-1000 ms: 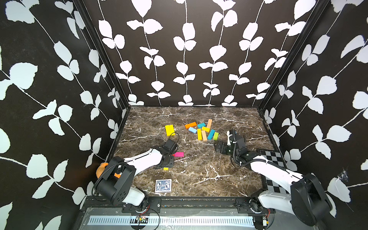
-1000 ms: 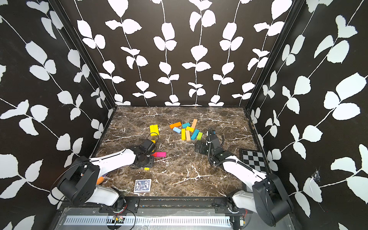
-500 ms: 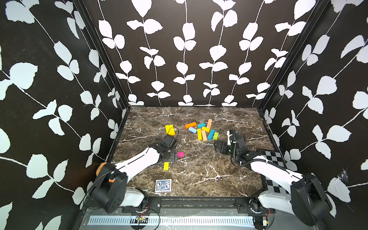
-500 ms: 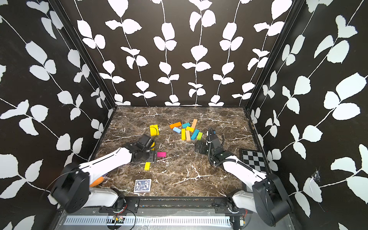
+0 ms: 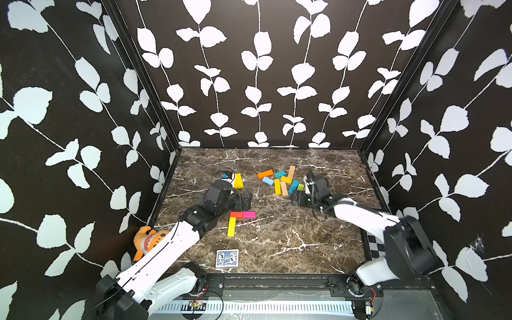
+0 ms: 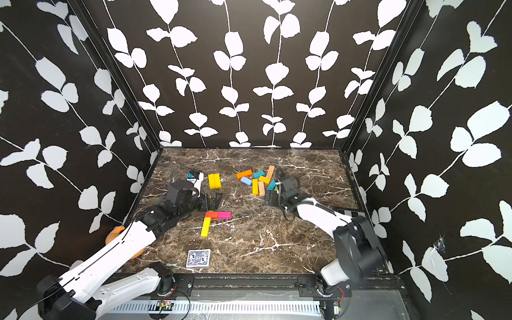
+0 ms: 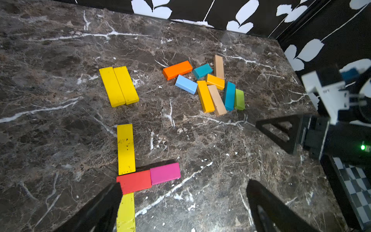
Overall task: Assemble the letter h with building blocks
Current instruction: Assemble the building block at the center of the board.
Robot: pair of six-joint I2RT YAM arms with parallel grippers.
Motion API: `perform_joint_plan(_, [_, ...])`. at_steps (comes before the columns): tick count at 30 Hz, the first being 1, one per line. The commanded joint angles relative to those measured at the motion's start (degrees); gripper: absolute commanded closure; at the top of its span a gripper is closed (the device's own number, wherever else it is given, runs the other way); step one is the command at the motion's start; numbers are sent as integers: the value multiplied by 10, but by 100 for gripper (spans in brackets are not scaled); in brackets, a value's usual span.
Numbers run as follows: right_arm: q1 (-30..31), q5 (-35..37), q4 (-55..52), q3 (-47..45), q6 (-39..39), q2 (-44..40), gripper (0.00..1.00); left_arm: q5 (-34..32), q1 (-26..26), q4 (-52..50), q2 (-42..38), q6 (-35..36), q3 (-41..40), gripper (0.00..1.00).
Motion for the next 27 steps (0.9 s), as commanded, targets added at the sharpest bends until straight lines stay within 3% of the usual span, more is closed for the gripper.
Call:
perform_joint_plan(1, [22,51,-80,68,-12,59,7,27,3,24,-11,6,-27,1])
perform_joint_plan(5, [32,24,-50,115,7,119,14,58,3,39,-12,4,-47,1])
perform_joint_plan(15, [46,120,-144,282,-48,239,42,75,4,45,-12,7,-64,1])
perform_joint_plan(27, [39,134,-198,348,-64,311,47,67,5,17,-20,12,-69,1])
